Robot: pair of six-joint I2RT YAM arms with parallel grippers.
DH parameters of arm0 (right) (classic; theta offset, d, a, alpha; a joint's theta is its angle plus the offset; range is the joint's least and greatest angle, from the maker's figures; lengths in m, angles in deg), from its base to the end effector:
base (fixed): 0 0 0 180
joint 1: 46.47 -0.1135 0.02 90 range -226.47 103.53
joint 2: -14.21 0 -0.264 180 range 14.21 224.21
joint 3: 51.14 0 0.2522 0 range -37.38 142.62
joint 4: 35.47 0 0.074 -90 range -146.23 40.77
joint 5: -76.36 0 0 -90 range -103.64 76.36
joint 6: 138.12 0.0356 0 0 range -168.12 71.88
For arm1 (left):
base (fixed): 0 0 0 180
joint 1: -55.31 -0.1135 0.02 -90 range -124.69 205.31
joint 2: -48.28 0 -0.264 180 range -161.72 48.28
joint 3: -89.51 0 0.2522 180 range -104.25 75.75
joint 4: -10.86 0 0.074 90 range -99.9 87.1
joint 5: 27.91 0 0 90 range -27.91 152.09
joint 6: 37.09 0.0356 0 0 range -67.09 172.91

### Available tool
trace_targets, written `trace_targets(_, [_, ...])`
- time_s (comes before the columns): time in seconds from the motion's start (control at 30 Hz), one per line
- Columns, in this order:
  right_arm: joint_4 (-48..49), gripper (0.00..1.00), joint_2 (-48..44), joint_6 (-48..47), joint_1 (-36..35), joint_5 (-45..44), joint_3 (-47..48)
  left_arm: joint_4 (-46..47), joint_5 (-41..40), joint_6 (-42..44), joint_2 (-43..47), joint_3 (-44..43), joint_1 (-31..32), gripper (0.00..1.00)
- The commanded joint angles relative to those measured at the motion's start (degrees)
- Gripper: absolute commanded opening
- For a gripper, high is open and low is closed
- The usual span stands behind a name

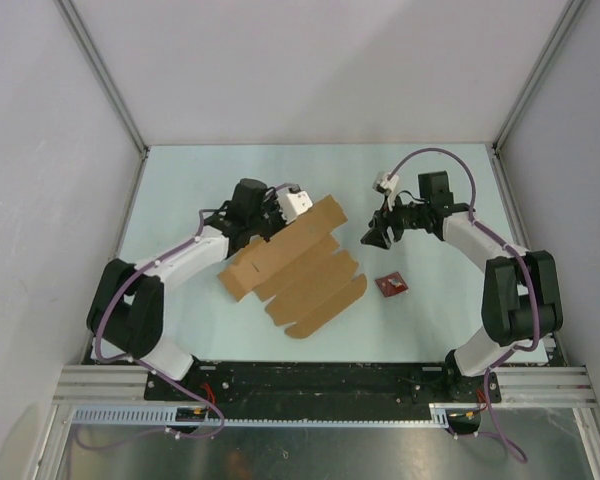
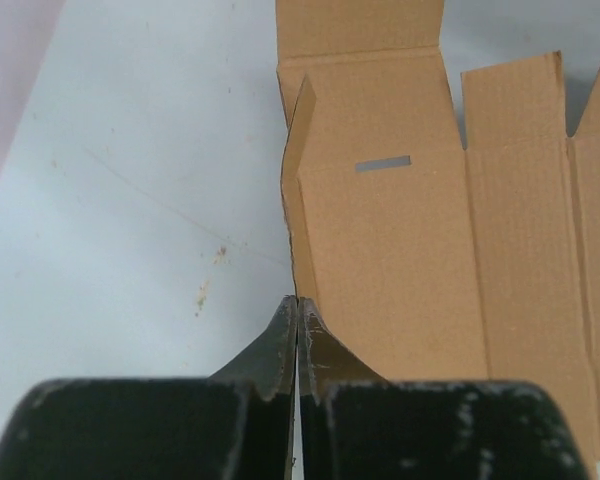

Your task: Fold the paper box

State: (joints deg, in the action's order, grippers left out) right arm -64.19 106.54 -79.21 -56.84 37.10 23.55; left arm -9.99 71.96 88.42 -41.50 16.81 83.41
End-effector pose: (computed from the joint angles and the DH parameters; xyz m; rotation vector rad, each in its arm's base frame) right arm 0.3272 0.0879 0.2310 -1.1269 1.8404 0.8363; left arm 0.3024 -0.1684 0.2364 1.2507 1.8390 -0.1213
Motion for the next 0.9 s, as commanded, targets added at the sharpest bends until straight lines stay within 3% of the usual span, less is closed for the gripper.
trace_targets(0.0, [-3.58, 0.67, -2.69, -5.55, 0.96, 5.23, 2.00, 0.85, 7.44, 6.58, 4.44, 0.05, 1.52, 0.00])
trace_targets(0.23, [-8.06, 0.69, -3.04, -11.09, 2.72, 8.49, 2.00, 0.24, 13.85, 13.79, 6.19, 3.91, 4.16, 0.00])
trace_targets(0.4, [-10.17, 0.71, -3.92, -13.73, 4.39, 10.26, 2.09, 0.32, 13.96, 16.96, 6.28, 5.41, 5.65, 0.01])
trace_targets(0.53, [-9.30, 0.73, -3.66, -14.44, 4.39, 8.67, 2.00, 0.15, 11.49, 13.54, 4.27, 4.10, 6.44, 0.29])
trace_targets(0.57, [-8.25, 0.73, -3.22, -14.17, 4.39, 8.67, 2.09, 0.15, 11.32, 12.93, 4.17, 3.75, 6.44, 0.42])
trace_targets(0.63, [-7.10, 0.74, -2.69, -13.82, 4.22, 8.76, 2.09, 0.15, 11.75, 11.43, 4.52, 3.65, 6.44, 0.48])
trace_targets(0.67, [-6.06, 0.74, -2.16, -13.65, 4.04, 8.94, 2.09, 0.24, 12.01, 10.73, 4.78, 3.57, 6.44, 0.56])
trace_targets(0.87, [-2.01, 0.76, -2.16, -14.52, 1.15, 5.87, 2.09, 0.24, 10.70, 6.60, 12.93, 6.20, 4.87, 0.65])
